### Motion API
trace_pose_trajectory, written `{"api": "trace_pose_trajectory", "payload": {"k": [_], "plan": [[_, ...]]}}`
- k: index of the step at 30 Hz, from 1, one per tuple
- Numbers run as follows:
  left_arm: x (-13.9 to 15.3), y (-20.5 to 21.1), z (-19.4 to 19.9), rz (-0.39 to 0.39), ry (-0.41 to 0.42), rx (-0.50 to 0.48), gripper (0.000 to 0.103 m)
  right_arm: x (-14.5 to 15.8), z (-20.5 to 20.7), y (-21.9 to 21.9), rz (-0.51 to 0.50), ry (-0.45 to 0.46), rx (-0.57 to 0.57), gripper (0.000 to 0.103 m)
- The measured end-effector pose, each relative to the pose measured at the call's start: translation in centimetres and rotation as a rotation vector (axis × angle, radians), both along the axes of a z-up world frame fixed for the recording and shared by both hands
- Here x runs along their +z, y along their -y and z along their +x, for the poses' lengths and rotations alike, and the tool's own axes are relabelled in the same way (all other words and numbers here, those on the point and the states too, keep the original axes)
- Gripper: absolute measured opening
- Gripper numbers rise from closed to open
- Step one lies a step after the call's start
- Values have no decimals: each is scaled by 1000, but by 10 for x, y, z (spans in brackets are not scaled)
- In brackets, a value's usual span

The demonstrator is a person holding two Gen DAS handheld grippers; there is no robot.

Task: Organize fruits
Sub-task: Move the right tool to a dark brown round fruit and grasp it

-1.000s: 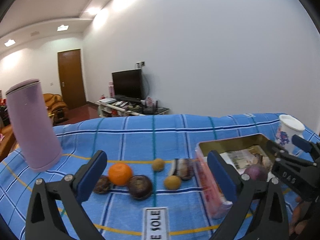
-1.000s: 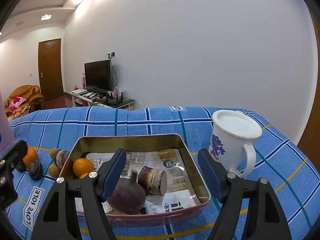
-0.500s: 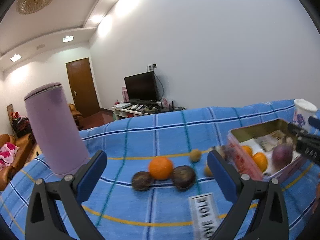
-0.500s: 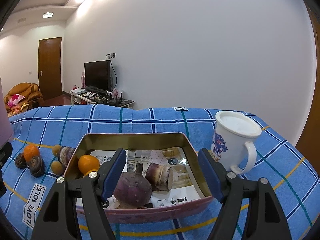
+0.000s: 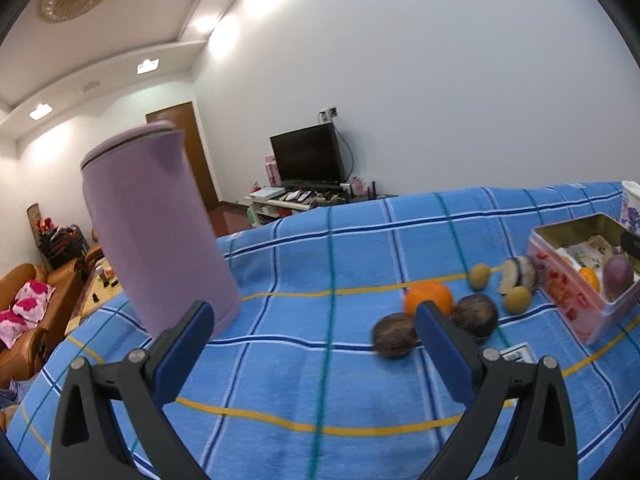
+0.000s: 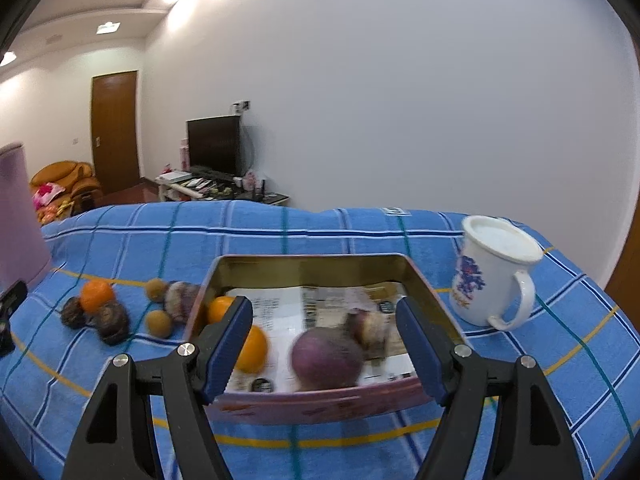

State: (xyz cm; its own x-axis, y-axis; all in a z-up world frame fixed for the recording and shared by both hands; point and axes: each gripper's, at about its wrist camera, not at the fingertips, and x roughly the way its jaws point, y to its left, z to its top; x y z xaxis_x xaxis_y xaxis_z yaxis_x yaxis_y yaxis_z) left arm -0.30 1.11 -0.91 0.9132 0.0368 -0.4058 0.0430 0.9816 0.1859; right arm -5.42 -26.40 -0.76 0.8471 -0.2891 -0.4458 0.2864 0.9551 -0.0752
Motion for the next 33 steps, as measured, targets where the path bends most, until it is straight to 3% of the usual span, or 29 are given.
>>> {"api": "trace_pose_trajectory", "payload": {"k": [5, 12, 21, 28, 33], "plan": [[-3, -16, 10, -7, -31, 28, 103, -2, 6, -32, -22, -32, 76, 75], [-8, -37, 26, 23, -77, 75, 103, -6, 22, -75, 43, -72, 195, 75], [-13, -56, 36, -50, -134, 77, 103, -19, 60, -124, 68, -167, 298, 75], [-18, -56, 41, -44, -183, 79, 102, -38, 95, -137, 119, -286, 323, 59], [-19, -50, 42, -4, -188, 70, 103, -54, 114, -140, 160, -376, 344, 55]]}}
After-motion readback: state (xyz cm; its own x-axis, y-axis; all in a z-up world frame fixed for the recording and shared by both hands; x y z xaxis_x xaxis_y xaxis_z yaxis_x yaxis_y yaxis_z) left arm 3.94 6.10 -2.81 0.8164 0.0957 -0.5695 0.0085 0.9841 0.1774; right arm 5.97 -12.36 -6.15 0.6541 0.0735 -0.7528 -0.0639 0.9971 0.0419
